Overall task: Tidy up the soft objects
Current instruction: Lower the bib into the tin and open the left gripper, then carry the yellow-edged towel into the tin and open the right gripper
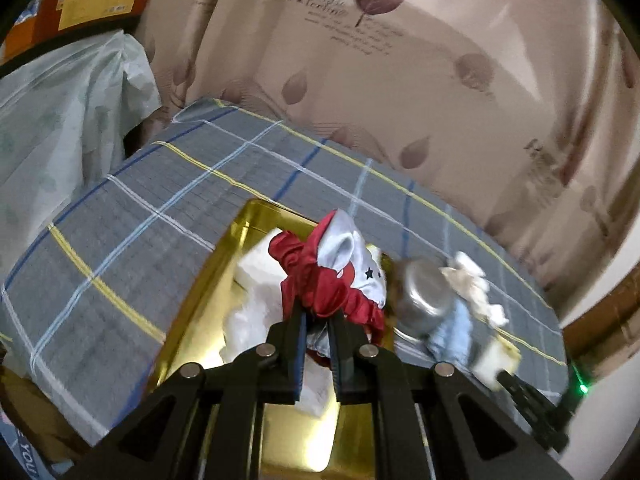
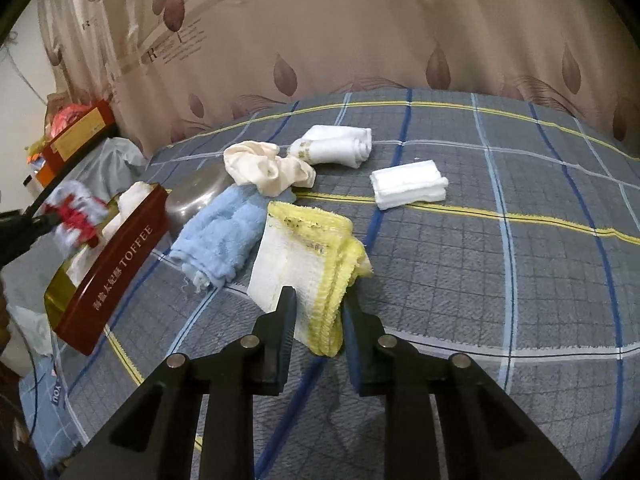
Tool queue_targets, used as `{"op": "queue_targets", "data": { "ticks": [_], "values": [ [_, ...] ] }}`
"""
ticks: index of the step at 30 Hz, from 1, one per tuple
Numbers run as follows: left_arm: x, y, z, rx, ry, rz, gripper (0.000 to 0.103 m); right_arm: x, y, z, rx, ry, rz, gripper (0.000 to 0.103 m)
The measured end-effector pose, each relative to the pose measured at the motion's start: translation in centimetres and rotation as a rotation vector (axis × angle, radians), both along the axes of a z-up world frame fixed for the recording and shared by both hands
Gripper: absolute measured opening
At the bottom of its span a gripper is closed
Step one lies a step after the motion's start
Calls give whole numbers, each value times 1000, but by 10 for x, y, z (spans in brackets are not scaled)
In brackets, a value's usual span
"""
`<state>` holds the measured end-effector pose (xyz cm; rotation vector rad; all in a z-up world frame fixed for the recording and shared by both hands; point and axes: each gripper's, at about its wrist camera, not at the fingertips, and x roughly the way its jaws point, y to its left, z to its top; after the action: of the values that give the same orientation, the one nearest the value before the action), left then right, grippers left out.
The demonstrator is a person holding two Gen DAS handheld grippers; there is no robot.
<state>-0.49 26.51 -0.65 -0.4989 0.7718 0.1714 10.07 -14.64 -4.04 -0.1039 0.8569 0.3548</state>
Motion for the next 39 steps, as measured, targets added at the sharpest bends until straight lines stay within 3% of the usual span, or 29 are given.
{"op": "queue_targets", "data": {
  "ticks": [6,9,13,17,20,22,29,34,39],
  "values": [
    [36,23,-24,54,68,54,11,-1,0,-1,2,0,8,20],
    [50,31,-36,62,106,52,16,0,0,-1,1,1,9,20],
    [60,24,-37,209,199,75,28,0,0,-1,2,1,9,20],
    [47,8,-14,352,149,114,54,1,0,-1,6,3,11,20],
    [38,-2,4,382,71,88,58,1,-1,-2,12,7,12,20],
    [36,-7,14,401,68,89,58,2,-1,-1,17,14,15,20],
    [-8,-28,28,171,11,47,58,-4,-5,4,68,56,9,19],
    [-67,-45,18,134,-17,107,58,-20,4,22,114,52,38,18],
    [-113,-43,5,145,-9,215,58,-31,41,52,189,46,113,16]
  ]
}}
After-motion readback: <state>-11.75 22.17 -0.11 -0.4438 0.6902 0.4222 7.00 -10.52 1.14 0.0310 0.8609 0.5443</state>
